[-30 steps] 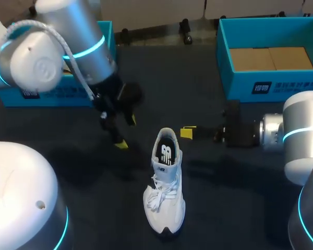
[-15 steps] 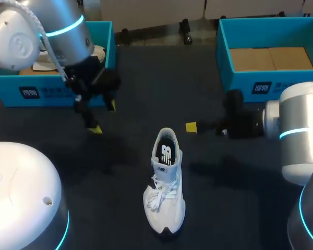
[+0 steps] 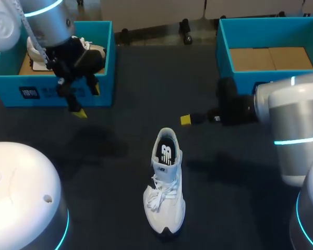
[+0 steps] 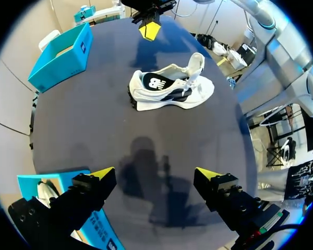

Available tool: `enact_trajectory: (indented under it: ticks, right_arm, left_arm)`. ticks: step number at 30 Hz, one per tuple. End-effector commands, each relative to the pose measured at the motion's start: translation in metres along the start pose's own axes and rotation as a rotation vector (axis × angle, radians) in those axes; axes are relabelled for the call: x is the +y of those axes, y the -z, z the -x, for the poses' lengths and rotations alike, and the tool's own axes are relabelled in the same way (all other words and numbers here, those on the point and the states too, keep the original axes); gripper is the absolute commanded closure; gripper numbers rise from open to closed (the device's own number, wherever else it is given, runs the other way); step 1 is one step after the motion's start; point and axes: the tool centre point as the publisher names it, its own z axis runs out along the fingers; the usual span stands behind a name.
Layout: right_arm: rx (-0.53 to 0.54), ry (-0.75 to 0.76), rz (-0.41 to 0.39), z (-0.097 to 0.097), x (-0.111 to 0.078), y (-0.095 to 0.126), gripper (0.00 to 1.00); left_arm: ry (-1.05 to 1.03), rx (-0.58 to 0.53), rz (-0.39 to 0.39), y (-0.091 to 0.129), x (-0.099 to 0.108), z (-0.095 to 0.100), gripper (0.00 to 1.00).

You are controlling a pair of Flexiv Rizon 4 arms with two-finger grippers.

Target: Take the shoe out of the shoebox, open the shoe tongue, remove and reinsert the insole, then place the shoe into the shoebox

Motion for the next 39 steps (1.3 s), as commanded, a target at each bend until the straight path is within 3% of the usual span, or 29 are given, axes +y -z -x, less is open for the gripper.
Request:
enact_trajectory:
  ticks: [1, 6, 19, 27, 39]
  right_arm:
    - [0.087, -0.022, -0.249, 0.008, 0.009, 0.008, 1.0]
    - [0.114, -0.076, -0.339, 0.012, 0.011, 0.009, 1.0]
    - [0.144, -0.143, -0.404, 0.019, 0.01, 0.021, 1.0]
    - [0.048, -0.219, -0.473, 0.023, 0.01, 0.026, 1.0]
    - [-0.19, -0.316, -0.521, 0.02, 0.003, 0.028, 1.0]
  left_arm:
    - [0.002, -0.003, -0.002, 0.004, 0.002, -0.002, 0.0]
    - [-0.002, -0.005, 0.008, 0.008, 0.004, -0.002, 0.0]
    - [0.012, -0.015, 0.017, 0.01, -0.003, 0.001, 0.0]
    - [0.005, -0.013, 0.031, 0.011, -0.002, 0.007, 0.0]
    - [-0.001, -0.007, 0.047, 0.014, 0.006, 0.018, 0.0]
